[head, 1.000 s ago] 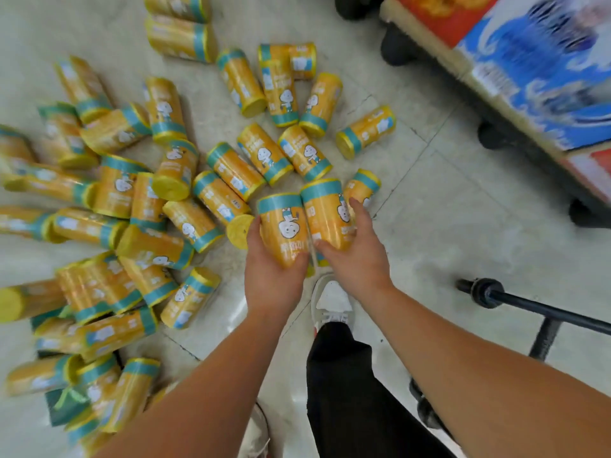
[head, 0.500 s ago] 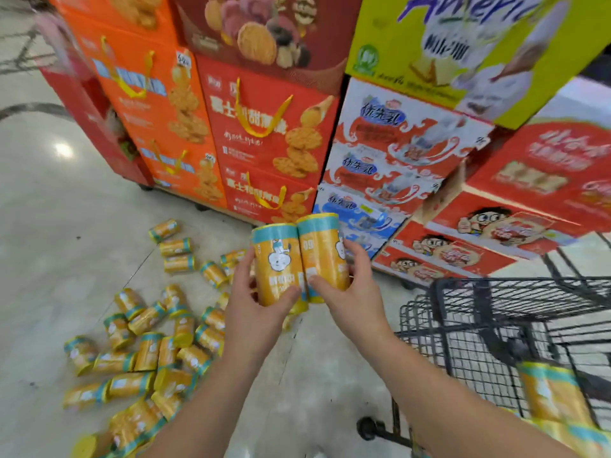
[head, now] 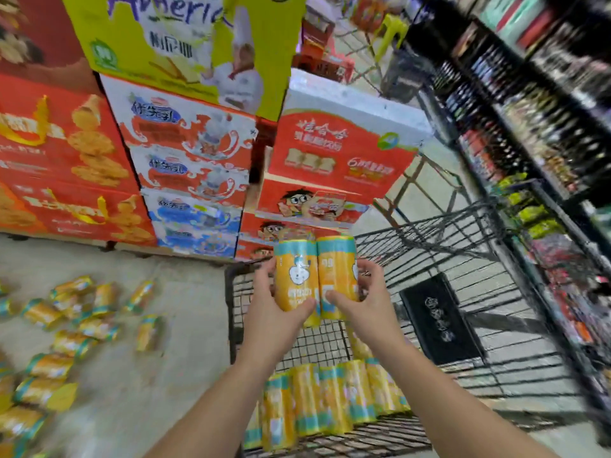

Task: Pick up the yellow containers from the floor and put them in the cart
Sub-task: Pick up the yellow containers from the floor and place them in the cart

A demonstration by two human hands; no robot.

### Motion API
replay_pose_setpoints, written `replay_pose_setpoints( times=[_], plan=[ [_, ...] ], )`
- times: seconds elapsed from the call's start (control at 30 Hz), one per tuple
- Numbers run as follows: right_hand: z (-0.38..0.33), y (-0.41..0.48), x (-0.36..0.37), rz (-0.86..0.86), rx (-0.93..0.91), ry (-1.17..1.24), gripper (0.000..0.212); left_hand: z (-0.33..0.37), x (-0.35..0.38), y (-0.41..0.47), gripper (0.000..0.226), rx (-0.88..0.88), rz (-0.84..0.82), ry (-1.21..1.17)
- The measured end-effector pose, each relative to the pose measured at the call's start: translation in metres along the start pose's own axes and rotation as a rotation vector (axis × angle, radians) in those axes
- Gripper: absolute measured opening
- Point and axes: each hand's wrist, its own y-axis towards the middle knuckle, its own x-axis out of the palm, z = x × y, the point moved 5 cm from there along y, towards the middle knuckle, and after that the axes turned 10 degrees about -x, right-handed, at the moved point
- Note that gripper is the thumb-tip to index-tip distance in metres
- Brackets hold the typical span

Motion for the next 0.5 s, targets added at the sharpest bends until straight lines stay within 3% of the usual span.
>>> replay_pose_setpoints(
  times=[0.27, 0.5],
  plan=[
    [0.216, 0.077, -0.078, -0.219, 0.217, -0.072, 0.066, -0.125, 0.194, 0.063, 0.075, -0.352, -0.038, 0.123],
    [0.336, 0.121, -0.071, -0.315, 0.329, -0.349, 0.074, -0.224, 0.248, 0.129, 0.084, -0.558, -0.007, 0.271]
  ],
)
